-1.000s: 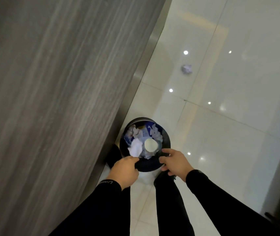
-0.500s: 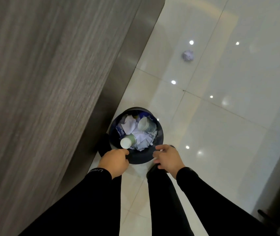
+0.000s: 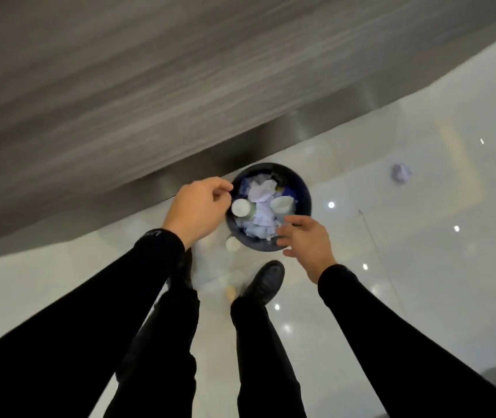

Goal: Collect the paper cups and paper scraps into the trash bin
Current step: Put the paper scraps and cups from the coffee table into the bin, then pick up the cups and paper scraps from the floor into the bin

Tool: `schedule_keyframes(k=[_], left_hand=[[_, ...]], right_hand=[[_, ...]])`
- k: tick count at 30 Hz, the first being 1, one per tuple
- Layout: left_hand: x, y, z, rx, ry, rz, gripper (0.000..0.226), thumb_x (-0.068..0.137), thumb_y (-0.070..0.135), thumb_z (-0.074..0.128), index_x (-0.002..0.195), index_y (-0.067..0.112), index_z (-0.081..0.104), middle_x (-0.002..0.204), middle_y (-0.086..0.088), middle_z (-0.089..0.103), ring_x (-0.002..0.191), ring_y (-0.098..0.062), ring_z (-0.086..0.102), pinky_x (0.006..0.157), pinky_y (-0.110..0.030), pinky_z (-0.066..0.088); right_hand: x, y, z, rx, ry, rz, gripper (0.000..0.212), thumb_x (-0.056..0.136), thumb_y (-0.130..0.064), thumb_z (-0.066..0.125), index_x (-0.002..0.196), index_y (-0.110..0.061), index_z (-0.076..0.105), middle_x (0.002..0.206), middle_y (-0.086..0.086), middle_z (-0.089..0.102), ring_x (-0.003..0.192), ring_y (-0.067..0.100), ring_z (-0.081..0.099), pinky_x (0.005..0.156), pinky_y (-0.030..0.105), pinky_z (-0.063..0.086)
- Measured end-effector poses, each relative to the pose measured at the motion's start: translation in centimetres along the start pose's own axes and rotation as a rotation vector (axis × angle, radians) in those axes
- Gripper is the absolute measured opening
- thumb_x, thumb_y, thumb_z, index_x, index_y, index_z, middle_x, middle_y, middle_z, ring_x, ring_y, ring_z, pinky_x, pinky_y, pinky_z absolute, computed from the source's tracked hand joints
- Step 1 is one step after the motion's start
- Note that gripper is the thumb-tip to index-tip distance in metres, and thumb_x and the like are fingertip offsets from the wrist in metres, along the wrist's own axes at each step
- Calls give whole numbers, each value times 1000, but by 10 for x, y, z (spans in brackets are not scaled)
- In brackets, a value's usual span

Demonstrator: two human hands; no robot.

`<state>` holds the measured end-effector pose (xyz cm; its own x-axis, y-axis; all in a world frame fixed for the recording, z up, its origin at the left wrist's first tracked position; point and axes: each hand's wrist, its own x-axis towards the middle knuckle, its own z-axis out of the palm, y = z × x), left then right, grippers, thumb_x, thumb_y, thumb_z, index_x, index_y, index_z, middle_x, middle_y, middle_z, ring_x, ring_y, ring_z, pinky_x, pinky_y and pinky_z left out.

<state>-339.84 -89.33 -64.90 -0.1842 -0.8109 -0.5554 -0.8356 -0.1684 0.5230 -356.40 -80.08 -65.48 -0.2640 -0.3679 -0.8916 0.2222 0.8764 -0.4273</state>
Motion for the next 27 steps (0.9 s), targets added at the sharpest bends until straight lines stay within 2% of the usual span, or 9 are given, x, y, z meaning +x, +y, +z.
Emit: schedule_keyframes(k=[5, 8, 12, 15, 19, 21, 25, 27], left_hand=[[-56, -81, -38, -93, 173, -168, 21, 89, 20, 53, 104, 19, 68, 90, 8, 65, 83, -10, 59, 80, -21, 42], [-91, -132, -50, -165, 249, -287, 20, 88, 18, 55, 102, 17, 69, 87, 7, 64, 82, -11, 59, 79, -20, 41], [-139, -203, -59, -278, 322, -416, 20, 86, 16, 56, 101, 16, 69, 86, 2, 65, 85, -15, 61, 80, -22, 43], [-172, -253, -66, -408, 394, -474, 19, 84, 15, 57, 99, 17, 69, 86, -1, 67, 86, -17, 63, 81, -26, 47], [-221, -320, -69, -447, 469, -509, 22, 85, 20, 55, 102, 21, 68, 86, 2, 67, 83, -13, 60, 70, -15, 40], [-246, -355, -67, -488, 514, -582, 22, 85, 19, 54, 102, 22, 68, 87, 3, 67, 82, -12, 60, 65, -12, 38], [-302, -432, -47, -617, 640, -797, 21, 81, 14, 53, 95, 19, 67, 81, 3, 67, 73, -10, 64, 59, -15, 41], [-325, -470, -25, -656, 695, -910, 19, 80, 12, 52, 91, 19, 66, 84, 0, 69, 70, -7, 64, 58, -17, 42]], right_hand=[[-21, 21, 70, -116, -127, 20, 29, 87, 1, 51, 115, -3, 56, 90, 13, 60, 61, 16, 54, 53, 23, 40], [-32, 39, 109, -217, -199, 16, 28, 87, 2, 49, 113, -5, 56, 86, 11, 62, 59, 15, 55, 47, 20, 42], [-47, 72, 158, -385, -236, -41, 24, 84, -2, 50, 105, -10, 58, 87, 9, 63, 63, 15, 59, 56, 26, 44], [-64, 100, 200, -466, -280, -102, 21, 84, -5, 53, 102, -15, 58, 86, 5, 65, 66, 13, 62, 59, 26, 48], [-92, 139, 261, -538, -351, -144, 20, 84, -7, 55, 102, -17, 59, 87, 2, 64, 67, 13, 63, 56, 23, 49], [-104, 158, 289, -598, -405, -163, 21, 85, -8, 55, 103, -17, 59, 89, 2, 65, 67, 12, 63, 54, 20, 49], [-112, 201, 338, -765, -521, -184, 20, 85, -9, 55, 103, -19, 59, 96, 4, 65, 68, 12, 63, 54, 19, 49], [-104, 224, 363, -829, -577, -204, 21, 86, -9, 55, 104, -18, 58, 98, 5, 65, 68, 11, 63, 54, 19, 49]])
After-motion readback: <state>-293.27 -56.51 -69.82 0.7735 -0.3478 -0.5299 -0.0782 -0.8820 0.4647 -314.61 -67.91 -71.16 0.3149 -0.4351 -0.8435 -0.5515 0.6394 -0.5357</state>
